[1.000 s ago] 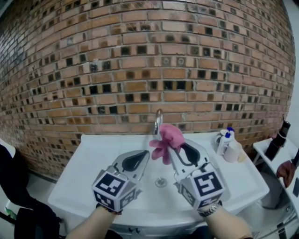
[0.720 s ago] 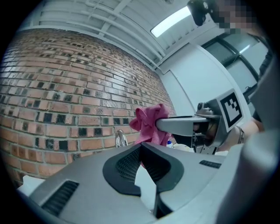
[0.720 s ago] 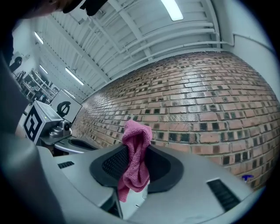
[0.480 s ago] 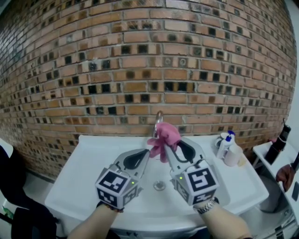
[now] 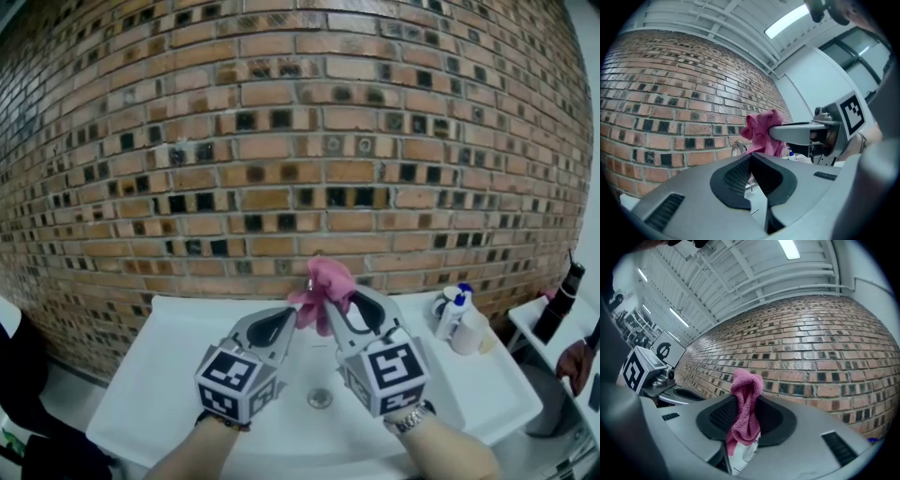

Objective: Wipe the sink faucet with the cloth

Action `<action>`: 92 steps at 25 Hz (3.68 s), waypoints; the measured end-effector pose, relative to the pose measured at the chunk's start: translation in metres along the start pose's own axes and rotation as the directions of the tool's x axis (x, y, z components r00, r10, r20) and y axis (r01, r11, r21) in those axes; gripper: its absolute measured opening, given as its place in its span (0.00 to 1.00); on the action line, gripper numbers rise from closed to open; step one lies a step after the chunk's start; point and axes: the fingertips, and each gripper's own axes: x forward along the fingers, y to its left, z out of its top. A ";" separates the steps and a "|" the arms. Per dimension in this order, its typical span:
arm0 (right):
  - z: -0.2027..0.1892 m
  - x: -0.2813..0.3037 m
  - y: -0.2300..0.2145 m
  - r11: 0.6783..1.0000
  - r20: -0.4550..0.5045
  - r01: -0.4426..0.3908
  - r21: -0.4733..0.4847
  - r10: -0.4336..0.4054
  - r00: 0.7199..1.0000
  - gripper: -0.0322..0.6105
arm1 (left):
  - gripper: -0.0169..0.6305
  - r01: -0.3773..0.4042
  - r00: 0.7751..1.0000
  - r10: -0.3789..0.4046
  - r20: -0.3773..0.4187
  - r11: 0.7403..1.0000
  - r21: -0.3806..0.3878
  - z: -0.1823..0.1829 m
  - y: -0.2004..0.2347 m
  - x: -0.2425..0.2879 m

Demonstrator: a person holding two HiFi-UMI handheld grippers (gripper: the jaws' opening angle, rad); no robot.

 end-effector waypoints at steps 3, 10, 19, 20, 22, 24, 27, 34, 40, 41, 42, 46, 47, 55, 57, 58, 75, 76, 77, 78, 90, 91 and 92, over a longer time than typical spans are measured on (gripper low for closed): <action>-0.004 0.014 -0.003 1.000 -0.011 -0.004 -0.009 0.004 1.000 0.24 | 0.03 -0.010 1.000 0.010 -0.004 1.000 0.005 -0.007 0.006 0.009; -0.007 0.042 -0.012 1.000 -0.032 -0.015 -0.019 0.014 0.999 0.24 | 0.03 -0.015 1.000 0.015 -0.015 1.000 -0.006 -0.019 0.020 0.022; -0.008 0.062 -0.023 1.000 -0.033 -0.016 -0.016 0.016 0.999 0.24 | 0.03 -0.016 1.000 0.015 -0.027 1.000 -0.024 -0.011 0.032 0.037; -0.007 0.063 -0.023 1.000 -0.035 -0.014 -0.012 0.014 0.999 0.24 | 0.03 -0.019 0.999 0.019 -0.031 0.999 -0.028 -0.014 0.032 0.037; -0.005 0.065 -0.024 1.000 -0.039 -0.013 -0.002 0.013 0.999 0.24 | 0.03 -0.021 0.999 0.020 -0.045 0.999 -0.029 -0.022 0.031 0.036; -0.005 0.070 -0.029 1.000 -0.034 -0.021 -0.001 0.021 0.999 0.24 | 0.03 -0.019 0.998 0.018 -0.061 1.000 -0.023 -0.030 0.029 0.037; -0.005 0.073 -0.037 1.000 -0.037 -0.017 0.013 0.018 0.999 0.24 | 0.03 -0.012 0.998 0.011 -0.067 1.000 -0.018 -0.035 0.027 0.039; -0.007 0.087 -0.055 0.999 -0.047 -0.011 0.045 0.013 0.999 0.24 | 0.03 0.004 0.997 -0.005 -0.082 1.000 -0.013 -0.040 0.023 0.038; -0.013 0.098 -0.069 0.997 -0.065 -0.007 0.077 0.012 0.998 0.24 | 0.03 0.003 0.996 -0.004 -0.088 1.000 -0.014 -0.045 0.024 0.037; -0.013 0.100 -0.071 0.997 -0.067 -0.006 0.081 0.012 0.998 0.24 | 0.03 0.003 0.996 -0.004 -0.089 1.000 -0.015 -0.045 0.024 0.037; -0.014 0.102 -0.073 0.996 -0.070 -0.005 0.085 0.011 0.997 0.24 | 0.03 0.001 0.996 -0.003 -0.088 1.000 -0.015 -0.045 0.025 0.037; -0.021 0.110 -0.081 0.995 -0.084 0.007 0.100 0.001 0.996 0.23 | 0.03 0.002 0.996 -0.004 -0.091 1.000 -0.017 -0.047 0.027 0.036; -0.023 0.111 -0.083 0.995 -0.089 0.012 0.102 -0.003 0.996 0.23 | 0.03 0.002 0.996 -0.003 -0.093 1.000 -0.019 -0.048 0.027 0.036; -0.042 0.124 -0.097 0.994 -0.129 0.045 0.095 -0.032 0.991 0.23 | 0.03 -0.004 0.995 0.002 -0.099 1.000 -0.022 -0.051 0.029 0.036; -0.048 0.127 -0.099 0.994 -0.142 0.053 0.092 -0.040 0.989 0.23 | 0.03 -0.003 0.994 0.001 -0.105 1.000 -0.021 -0.053 0.030 0.036; -0.051 0.128 -0.100 0.994 -0.149 0.058 0.089 -0.044 0.988 0.23 | 0.03 -0.003 0.994 0.001 -0.107 1.000 -0.022 -0.054 0.030 0.035; -0.103 0.137 -0.103 0.996 -0.274 0.080 0.027 -0.070 0.959 0.20 | 0.03 -0.009 0.994 0.006 -0.111 1.000 -0.028 -0.056 0.034 0.035; -0.105 0.137 -0.102 0.997 -0.280 0.080 0.021 -0.071 0.957 0.20 | 0.03 -0.010 0.994 0.006 -0.112 1.000 -0.027 -0.056 0.034 0.035; -0.106 0.137 -0.101 0.997 -0.286 0.081 0.015 -0.073 0.956 0.20 | 0.03 -0.010 0.994 0.007 -0.113 1.000 -0.026 -0.056 0.034 0.035; -0.108 0.137 -0.101 0.997 -0.291 0.081 0.008 -0.075 0.954 0.20 | 0.03 -0.010 0.993 0.007 -0.115 1.000 -0.026 -0.057 0.035 0.035; -0.126 0.129 -0.091 0.996 -0.338 0.069 -0.053 -0.082 0.937 0.20 | 0.03 -0.008 0.992 0.006 -0.125 1.000 -0.019 -0.059 0.032 0.035; -0.127 0.128 -0.090 0.996 -0.341 0.068 -0.057 -0.083 0.936 0.20 | 0.03 -0.009 0.992 0.006 -0.124 1.000 -0.020 -0.059 0.032 0.035; -0.129 0.127 -0.089 0.996 -0.345 0.066 -0.063 -0.084 0.935 0.20 | 0.03 -0.009 0.992 0.006 -0.123 1.000 -0.021 -0.058 0.032 0.036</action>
